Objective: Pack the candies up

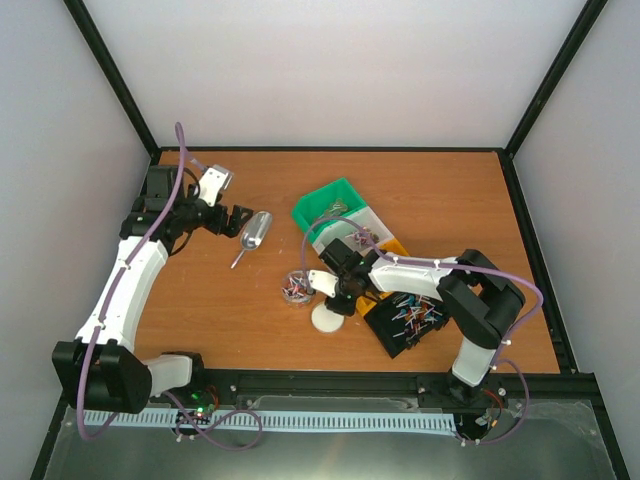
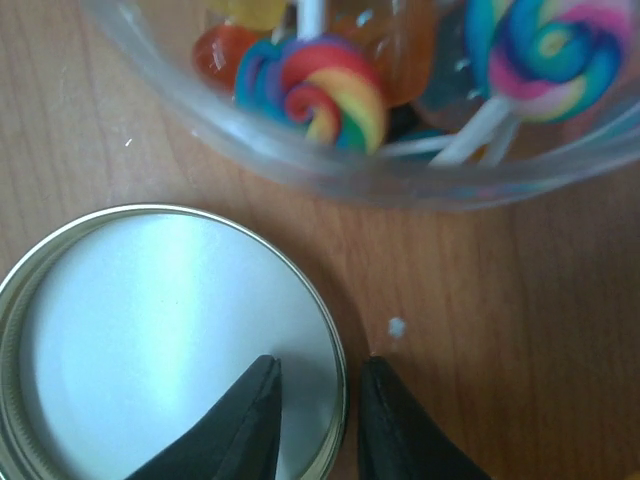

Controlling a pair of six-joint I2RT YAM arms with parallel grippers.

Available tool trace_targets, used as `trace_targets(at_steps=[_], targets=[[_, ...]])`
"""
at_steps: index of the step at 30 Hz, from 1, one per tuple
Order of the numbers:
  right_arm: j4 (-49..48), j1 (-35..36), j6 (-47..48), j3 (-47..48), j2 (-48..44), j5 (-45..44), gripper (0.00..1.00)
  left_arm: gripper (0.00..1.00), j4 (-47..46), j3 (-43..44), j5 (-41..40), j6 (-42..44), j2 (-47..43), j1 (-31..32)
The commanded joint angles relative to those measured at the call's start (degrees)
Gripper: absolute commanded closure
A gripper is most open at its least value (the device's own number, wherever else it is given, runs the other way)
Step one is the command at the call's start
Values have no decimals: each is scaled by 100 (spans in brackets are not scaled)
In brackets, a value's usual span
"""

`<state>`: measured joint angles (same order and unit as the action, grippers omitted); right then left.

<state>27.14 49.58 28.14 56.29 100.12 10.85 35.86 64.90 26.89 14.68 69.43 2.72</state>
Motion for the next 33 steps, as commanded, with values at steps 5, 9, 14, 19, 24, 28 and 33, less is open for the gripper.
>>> trace_targets(at_steps=[5, 9, 14, 19, 24, 28, 33], targets=[[21, 69, -22, 120, 114, -156, 97, 0, 671, 237, 544, 412, -23, -37], [185, -39, -88, 100, -209, 422, 97, 0, 921, 136, 864, 810, -181, -43], [406, -451, -191, 209, -766, 1628, 97, 0, 1521, 274, 1219, 1507, -308, -12], [649, -1429, -378, 676, -938, 3653, 97, 0, 1940, 339, 1532, 2399, -732, 257], [717, -2166, -676, 1076, -935, 5674, 97, 0, 2064, 461, 1347, 3194, -973, 1438], [1012, -2305, -510, 1105, -954, 6385, 97, 0, 2039, 464, 2042, 3655, -871, 1848], [1768, -2403, 32, 1130, -976, 7233, 97, 3, 1730, 461, 2059, 3988, -628, 2313]])
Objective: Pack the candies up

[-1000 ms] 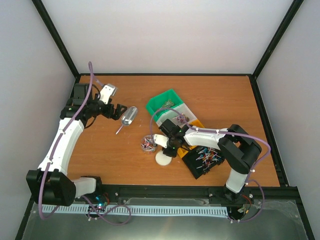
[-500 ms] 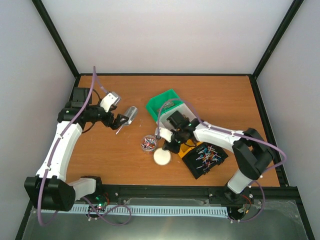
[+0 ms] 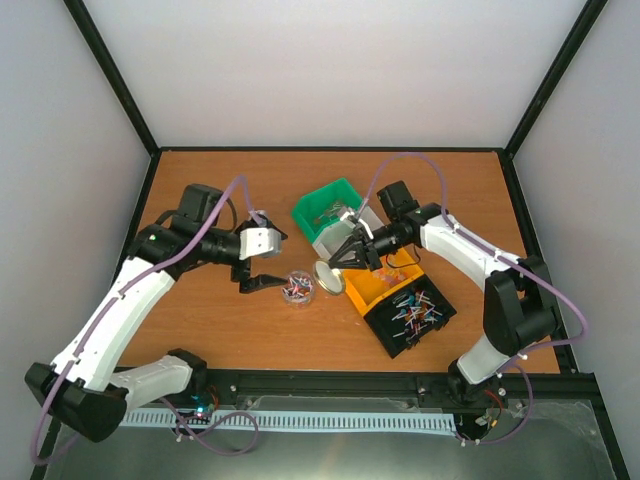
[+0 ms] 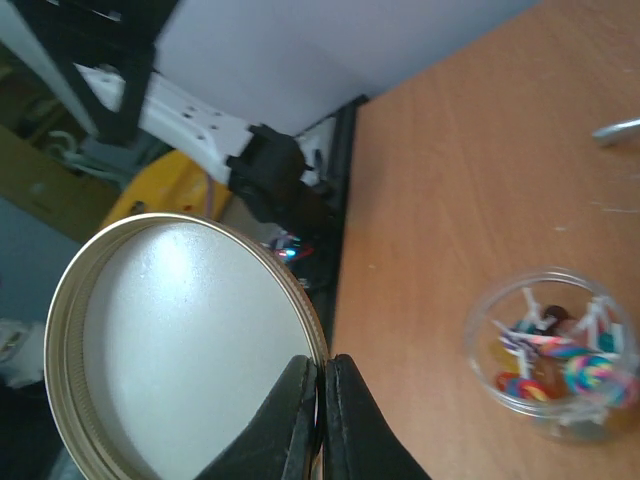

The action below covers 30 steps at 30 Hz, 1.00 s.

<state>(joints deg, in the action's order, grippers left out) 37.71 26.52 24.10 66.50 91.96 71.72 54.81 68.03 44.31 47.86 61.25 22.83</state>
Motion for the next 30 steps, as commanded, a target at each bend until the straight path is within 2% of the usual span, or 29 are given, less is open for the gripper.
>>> trace_targets(at_steps=[1, 6, 14, 20, 25, 28, 30], targets=[[835, -103, 610, 130, -168, 1184, 97, 3, -262, 194, 319, 690, 263, 350], [972, -98, 710, 153, -86, 1493, 97, 5, -782, 393, 595, 185, 568, 644], [1996, -88, 1538, 565, 400, 1928, 97, 14, -1039, 517, 132, 22, 1080, 1516], [2082, -12, 1632, 554, 432, 1935, 97, 38, -1436, 550, 642, -776, 1212, 1567], [2087, 2, 1651, 522, 360, 1880, 97, 63, -1296, 499, 696, -776, 1167, 1567], [2088, 1, 1627, 534, 361, 1876, 97, 72, -1139, 426, 818, -681, 1097, 1567], [2103, 2, 1631, 556, 383, 1885, 97, 75, -1083, 371, 887, -684, 1055, 1567]])
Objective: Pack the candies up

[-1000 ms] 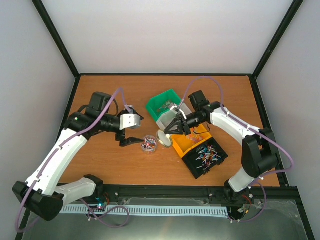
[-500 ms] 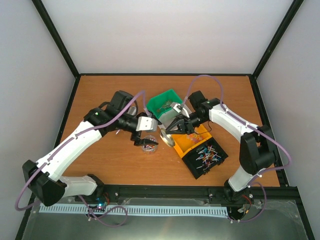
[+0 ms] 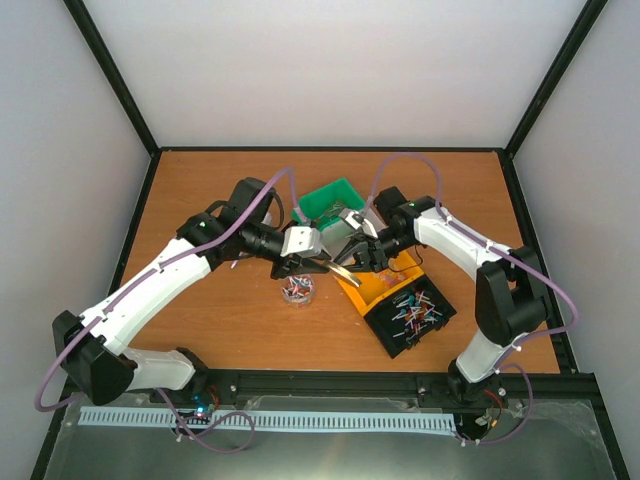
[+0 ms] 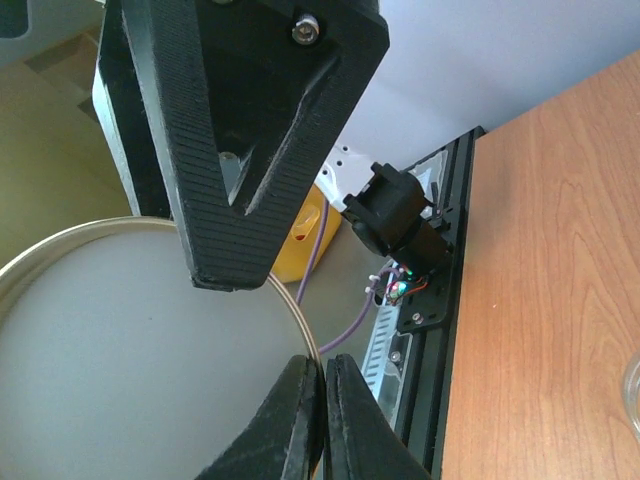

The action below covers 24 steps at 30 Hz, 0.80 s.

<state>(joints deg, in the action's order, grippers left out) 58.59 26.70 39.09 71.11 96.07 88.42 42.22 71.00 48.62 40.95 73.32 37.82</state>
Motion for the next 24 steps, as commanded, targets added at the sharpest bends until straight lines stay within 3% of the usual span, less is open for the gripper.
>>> trace_targets(at_steps=[1, 7, 10, 16, 18, 20, 21, 24], targets=[[19, -16, 126, 103, -28, 230, 97, 76, 173, 46, 470, -11, -173, 67], [15, -33, 129, 134, -23, 197, 94, 89, -51, -84, 390, -433, -227, 31], [21, -95, 142, 157, 31, 191, 79, 95, -168, -125, 439, -661, -239, -57], [406, -518, 530, 381, 298, 85, 43, 98, -118, -201, 644, -833, -288, -236], [860, -822, 1106, 477, 421, 158, 38, 99, -117, -286, 809, -953, -315, -402], [2066, -1218, 2873, 611, 643, 558, 33, 98, -113, -410, 1018, -1028, -343, -614], [2681, -1512, 3281, 669, 763, 767, 29, 98, -83, -464, 1101, -1039, -352, -703], [2787, -1958, 3513, 615, 695, 849, 26, 99, 71, -623, 1208, -1046, -379, -880]])
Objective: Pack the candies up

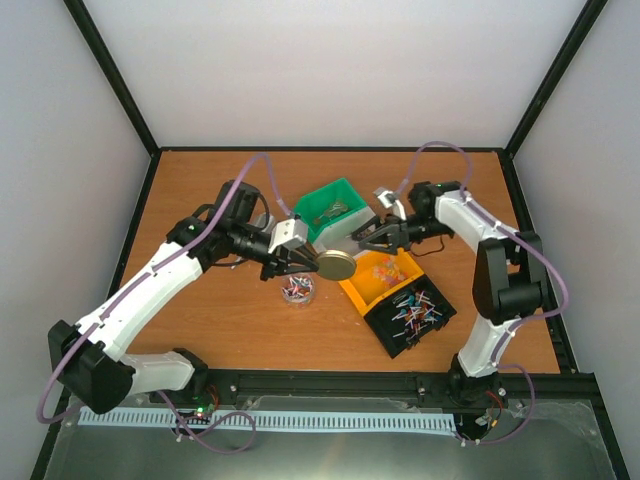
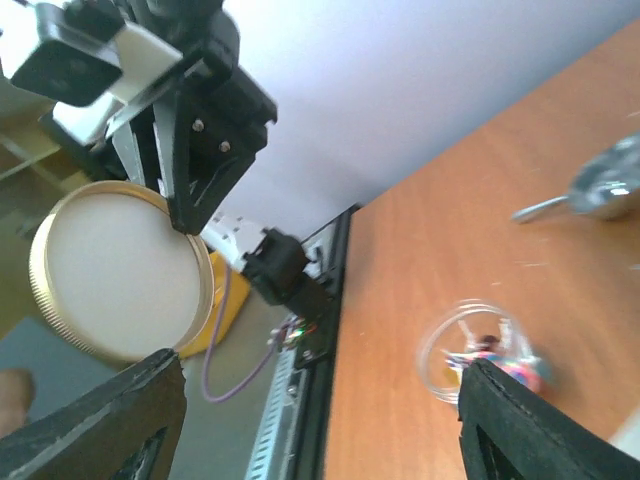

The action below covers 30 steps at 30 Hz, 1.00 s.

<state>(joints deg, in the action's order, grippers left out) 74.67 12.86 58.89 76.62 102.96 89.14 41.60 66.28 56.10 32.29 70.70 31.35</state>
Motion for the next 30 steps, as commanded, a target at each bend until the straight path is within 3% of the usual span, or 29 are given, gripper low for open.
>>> trace_targets(at_steps=[1, 4, 8, 12, 18, 20, 21, 23, 24, 26, 28, 30], targets=[[1181, -616, 1569, 16, -79, 780, 25, 99, 185, -188, 467, -209, -125, -269], [1189, -661, 1439, -6, -262, 780, 14, 98, 242, -252, 496, -408, -116, -427], [1181, -732, 847, 164, -375, 793, 12, 98, 304, -271, 243, -591, -123, -500], [281, -724, -709, 140, -479, 793, 10, 98, 382, -248, 65, -652, -211, -507], [54, -724, -1685, 407, -754, 767, 8, 98, 680, -159, -286, -583, -248, -510], [-771, -724, -2949, 309, -925, 554, 7, 98, 748, -159, -437, -556, -250, -507], [-1479, -724, -4031, 210, -1042, 206, 7, 98, 783, -159, -482, -541, -249, -503], [-3967, -752, -6780, -417, -1527, -1073, 6, 98, 835, -151, -535, -531, -256, -507], [-4813, -811, -7462, -866, -1865, -1318, 3, 98, 844, -153, -530, -530, -277, -507], [-5150, -708, -7369, -1271, -2377, -1755, 0, 99, 837, -198, -498, -537, -318, -507], [-4641, -512, -6201, -1158, -2566, -2390, 0, 98, 832, -281, -441, -544, -336, -507], [-4782, -422, -5593, -1393, -2771, -2556, 0, 98, 959, -295, -356, -467, -310, -516]])
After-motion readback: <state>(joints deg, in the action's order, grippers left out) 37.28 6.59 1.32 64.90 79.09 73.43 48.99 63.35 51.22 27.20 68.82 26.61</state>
